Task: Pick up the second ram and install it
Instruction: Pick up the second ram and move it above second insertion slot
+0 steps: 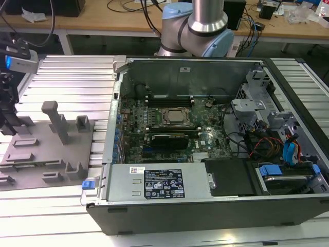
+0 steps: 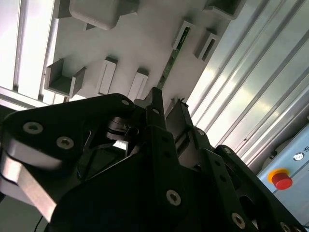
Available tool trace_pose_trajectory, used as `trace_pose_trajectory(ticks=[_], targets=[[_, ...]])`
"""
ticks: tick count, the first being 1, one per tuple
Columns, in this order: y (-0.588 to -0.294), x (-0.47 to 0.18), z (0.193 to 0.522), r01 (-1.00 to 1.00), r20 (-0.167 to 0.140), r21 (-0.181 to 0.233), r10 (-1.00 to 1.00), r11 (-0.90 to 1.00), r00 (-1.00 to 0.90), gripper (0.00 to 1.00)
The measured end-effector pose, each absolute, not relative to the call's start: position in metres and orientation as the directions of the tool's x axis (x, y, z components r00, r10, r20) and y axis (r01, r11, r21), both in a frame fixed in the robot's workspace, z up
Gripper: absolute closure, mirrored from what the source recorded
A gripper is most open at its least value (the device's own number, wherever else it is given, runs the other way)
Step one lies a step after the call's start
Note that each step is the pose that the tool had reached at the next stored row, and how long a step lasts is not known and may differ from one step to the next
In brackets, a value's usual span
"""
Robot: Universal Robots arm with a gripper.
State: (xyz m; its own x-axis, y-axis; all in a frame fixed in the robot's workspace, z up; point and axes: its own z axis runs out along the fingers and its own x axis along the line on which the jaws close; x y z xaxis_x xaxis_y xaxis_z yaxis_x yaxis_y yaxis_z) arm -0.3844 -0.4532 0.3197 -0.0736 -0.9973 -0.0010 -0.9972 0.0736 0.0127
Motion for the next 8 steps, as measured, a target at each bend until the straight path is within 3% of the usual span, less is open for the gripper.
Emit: trace_pose_trajectory(ticks=[8], targets=[[-0.4538, -0.3844, 0.3124, -0.997, -0.001, 0.013, -0.997, 0.071, -0.071, 0.70]])
